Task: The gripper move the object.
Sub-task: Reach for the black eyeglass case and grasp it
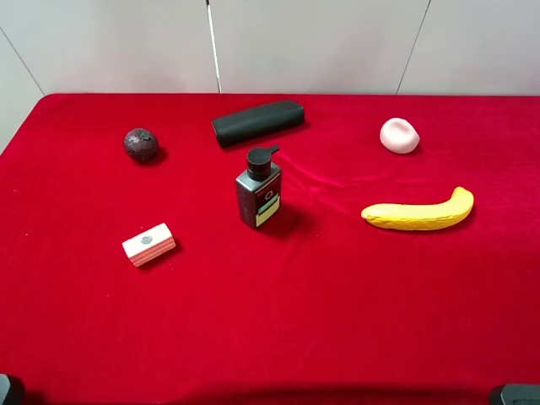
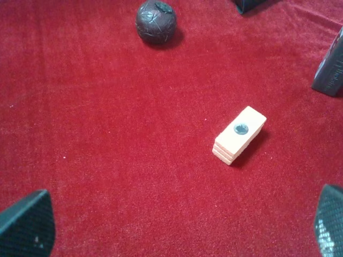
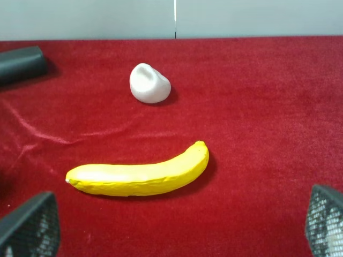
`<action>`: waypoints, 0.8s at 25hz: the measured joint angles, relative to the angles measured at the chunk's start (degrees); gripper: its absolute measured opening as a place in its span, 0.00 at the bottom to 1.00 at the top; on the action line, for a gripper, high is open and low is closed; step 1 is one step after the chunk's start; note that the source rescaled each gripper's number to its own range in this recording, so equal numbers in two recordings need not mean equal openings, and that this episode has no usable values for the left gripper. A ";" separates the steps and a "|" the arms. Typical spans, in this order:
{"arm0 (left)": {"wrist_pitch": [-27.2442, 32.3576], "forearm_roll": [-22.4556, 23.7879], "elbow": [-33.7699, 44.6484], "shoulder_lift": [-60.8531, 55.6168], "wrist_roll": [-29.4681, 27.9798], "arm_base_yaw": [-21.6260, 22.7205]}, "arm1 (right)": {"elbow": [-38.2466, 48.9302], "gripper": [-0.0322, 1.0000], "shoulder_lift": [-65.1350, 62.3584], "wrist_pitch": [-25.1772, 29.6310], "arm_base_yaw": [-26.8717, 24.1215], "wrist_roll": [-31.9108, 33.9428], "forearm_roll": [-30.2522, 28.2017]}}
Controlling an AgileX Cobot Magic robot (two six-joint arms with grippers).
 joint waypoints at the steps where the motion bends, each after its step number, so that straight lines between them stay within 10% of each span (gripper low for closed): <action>1: 0.00 0.00 0.00 0.00 0.00 0.00 | -0.49 1.00 0.22 -0.06 0.00 -0.06 -0.05; 20: 0.00 0.00 0.00 0.00 0.00 0.00 | -18.31 1.00 33.81 -1.51 0.00 -15.73 2.09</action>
